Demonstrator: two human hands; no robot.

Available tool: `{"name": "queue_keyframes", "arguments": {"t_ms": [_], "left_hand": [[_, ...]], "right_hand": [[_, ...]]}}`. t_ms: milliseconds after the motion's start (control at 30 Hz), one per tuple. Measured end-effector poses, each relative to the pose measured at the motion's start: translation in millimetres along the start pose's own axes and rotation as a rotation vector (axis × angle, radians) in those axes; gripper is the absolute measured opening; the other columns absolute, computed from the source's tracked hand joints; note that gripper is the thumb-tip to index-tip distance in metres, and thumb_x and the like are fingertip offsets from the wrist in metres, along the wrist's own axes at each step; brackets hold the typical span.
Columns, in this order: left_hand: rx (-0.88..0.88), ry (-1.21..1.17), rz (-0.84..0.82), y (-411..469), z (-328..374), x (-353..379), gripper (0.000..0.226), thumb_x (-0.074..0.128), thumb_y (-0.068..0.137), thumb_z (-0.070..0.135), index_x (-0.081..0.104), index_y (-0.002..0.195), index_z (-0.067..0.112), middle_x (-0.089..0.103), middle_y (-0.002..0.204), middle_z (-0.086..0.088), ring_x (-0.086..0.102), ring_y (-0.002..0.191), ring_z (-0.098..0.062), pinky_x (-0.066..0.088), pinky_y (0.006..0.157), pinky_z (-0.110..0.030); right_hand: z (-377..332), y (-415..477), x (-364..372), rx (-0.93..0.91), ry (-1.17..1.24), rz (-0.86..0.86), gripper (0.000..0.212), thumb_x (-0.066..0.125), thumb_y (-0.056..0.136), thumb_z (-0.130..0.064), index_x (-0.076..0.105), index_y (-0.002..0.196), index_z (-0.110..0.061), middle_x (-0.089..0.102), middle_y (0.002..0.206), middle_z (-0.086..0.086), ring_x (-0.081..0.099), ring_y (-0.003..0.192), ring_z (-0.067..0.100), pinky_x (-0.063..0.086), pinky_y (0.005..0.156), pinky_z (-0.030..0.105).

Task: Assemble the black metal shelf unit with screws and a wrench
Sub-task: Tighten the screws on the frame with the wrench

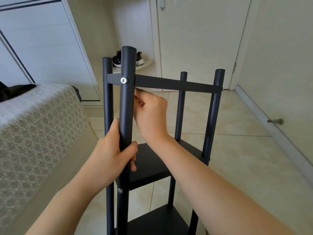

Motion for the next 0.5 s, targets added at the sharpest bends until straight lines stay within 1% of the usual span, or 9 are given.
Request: {"name": "queue_keyframes", "arguments": {"t_ms": [100,167,267,333,367,433,500], "left_hand": [[0.007,0.009,-0.007,0,0,0,0.039,0.057,0.096,0.008,0.04,0.092,0.043,0.071,0.071,-0.007,0.071,0.053,-0.022,0.059,0.06,-0.031],[0.011,0.017,-0.005,1,0,0,0.037,0.057,0.096,0.008,0.04,0.094,0.041,0.071,0.07,-0.007,0.071,0.054,-0.021,0.058,0.06,-0.03],[0.015,0.026,-0.005,0,-1,-1,0.033,0.056,0.096,0.009,0.04,0.103,0.037,0.071,0.071,-0.007,0.071,0.055,-0.02,0.056,0.062,-0.026],[0.012,0.023,-0.008,0,-1,-1,0.033,0.056,0.096,0.008,0.04,0.105,0.036,0.071,0.071,-0.008,0.071,0.056,-0.02,0.056,0.062,-0.025],[0.01,0.023,-0.011,0,-1,-1,0.032,0.056,0.096,0.009,0.04,0.104,0.036,0.071,0.07,-0.007,0.071,0.056,-0.02,0.055,0.062,-0.024],[0.007,0.027,-0.014,-1,-1,-1,0.029,0.056,0.096,0.009,0.04,0.102,0.033,0.071,0.07,-0.007,0.071,0.056,-0.019,0.054,0.061,-0.022],[0.007,0.025,-0.018,-2,0,-1,0.027,0.056,0.096,0.01,0.04,0.103,0.03,0.071,0.07,-0.007,0.071,0.056,-0.019,0.055,0.061,-0.024]], "right_hand": [[1,1,0,0.035,-0.005,-0.014,0.029,0.062,0.095,-0.013,0.067,0.069,-0.002,0.058,0.054,0.01,0.053,0.052,0.028,0.047,0.056,0.043],[3,3,-4,0.055,0.003,-0.035,0.033,0.061,0.096,-0.015,0.064,0.066,0.0,0.054,0.052,0.012,0.049,0.051,0.03,0.045,0.055,0.041],[3,3,-13,0.075,0.023,-0.107,0.034,0.06,0.097,-0.013,0.063,0.066,0.0,0.056,0.055,0.01,0.051,0.054,0.024,0.043,0.057,0.036],[3,1,-18,0.099,0.032,-0.179,0.029,0.059,0.097,-0.013,0.066,0.071,-0.002,0.061,0.062,0.007,0.056,0.059,0.018,0.046,0.062,0.034],[3,0,-21,0.118,0.035,-0.21,0.026,0.058,0.097,-0.013,0.068,0.075,-0.003,0.062,0.064,0.005,0.057,0.061,0.015,0.047,0.064,0.03],[2,0,-27,0.156,0.046,-0.259,0.022,0.059,0.097,-0.013,0.072,0.081,-0.004,0.06,0.062,-0.003,0.056,0.061,0.009,0.044,0.06,0.02],[1,1,-34,0.169,0.045,-0.299,0.02,0.06,0.095,-0.011,0.073,0.081,-0.004,0.054,0.058,-0.012,0.053,0.057,0.003,0.039,0.056,0.013]]}}
Point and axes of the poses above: each hand's wrist, its own y-axis towards the middle knuckle, its own x-axis out of the palm, z = x × y, the point moved 4 cm from there along y, towards the middle knuckle
